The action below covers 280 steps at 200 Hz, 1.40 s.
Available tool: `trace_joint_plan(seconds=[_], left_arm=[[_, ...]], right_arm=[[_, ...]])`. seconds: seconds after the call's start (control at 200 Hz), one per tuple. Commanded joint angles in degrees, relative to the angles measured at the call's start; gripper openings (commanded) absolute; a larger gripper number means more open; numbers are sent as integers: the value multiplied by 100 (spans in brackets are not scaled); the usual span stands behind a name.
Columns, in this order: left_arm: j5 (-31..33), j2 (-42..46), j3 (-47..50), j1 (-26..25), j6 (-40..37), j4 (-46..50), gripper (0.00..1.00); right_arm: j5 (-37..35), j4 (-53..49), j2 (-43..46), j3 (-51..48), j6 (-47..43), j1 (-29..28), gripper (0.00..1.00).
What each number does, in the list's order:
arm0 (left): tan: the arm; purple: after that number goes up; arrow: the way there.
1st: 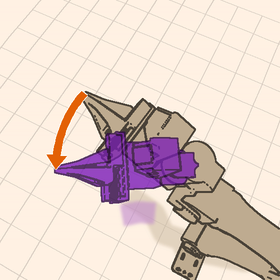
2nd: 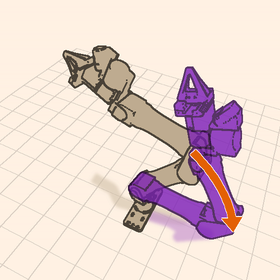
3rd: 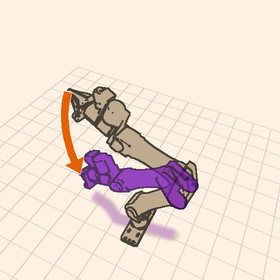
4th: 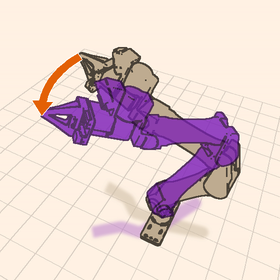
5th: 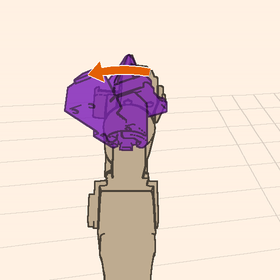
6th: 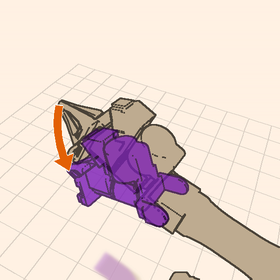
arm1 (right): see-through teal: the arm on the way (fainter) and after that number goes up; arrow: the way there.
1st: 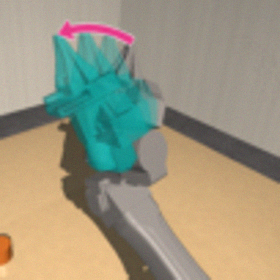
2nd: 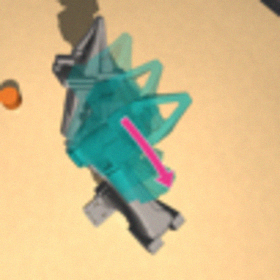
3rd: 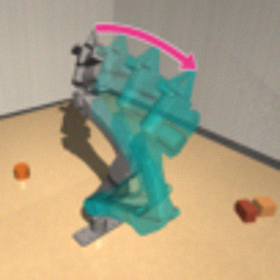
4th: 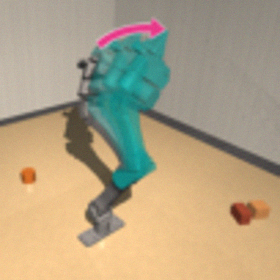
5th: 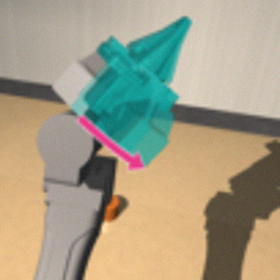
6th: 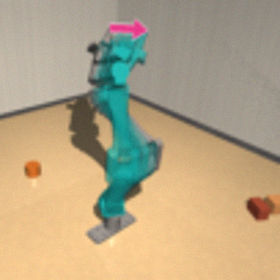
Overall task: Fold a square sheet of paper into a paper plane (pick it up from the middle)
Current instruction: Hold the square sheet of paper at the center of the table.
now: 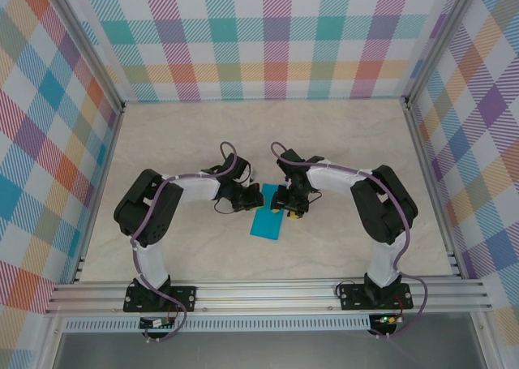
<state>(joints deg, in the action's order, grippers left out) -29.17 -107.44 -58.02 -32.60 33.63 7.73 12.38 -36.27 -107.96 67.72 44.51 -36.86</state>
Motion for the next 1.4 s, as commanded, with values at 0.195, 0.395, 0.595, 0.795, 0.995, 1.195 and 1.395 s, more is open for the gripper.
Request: trace_joint_plan(seconds=[0.195, 0.395, 0.595, 0.795, 0.995, 1.195, 1.395], left_arm=[[287, -242, 0, -129, -122, 298, 0], [402, -172, 62, -133, -191, 400, 0], [456, -111, 110, -133, -206, 405, 0], [439, -104, 102, -132, -199, 388, 0], [438, -119, 103, -134, -191, 380, 0], [439, -122, 108, -133, -200, 397, 0], [439, -135, 94, -128, -209, 422, 0]], right_arm=[[-236, 34, -321, -155, -39, -33, 52], [-270, 103, 116, -22, -129, -25, 55], [-171, 582, 1112, -409, 32, 115, 59], [535, 1721, 1918, -1405, 471, 343, 36], [1535, 3305, 1923, -2100, 1063, 364, 12], [1848, 3965, 1686, -2289, 1244, 363, 0], [1820, 4054, 1524, -2376, 1229, 364, 0]])
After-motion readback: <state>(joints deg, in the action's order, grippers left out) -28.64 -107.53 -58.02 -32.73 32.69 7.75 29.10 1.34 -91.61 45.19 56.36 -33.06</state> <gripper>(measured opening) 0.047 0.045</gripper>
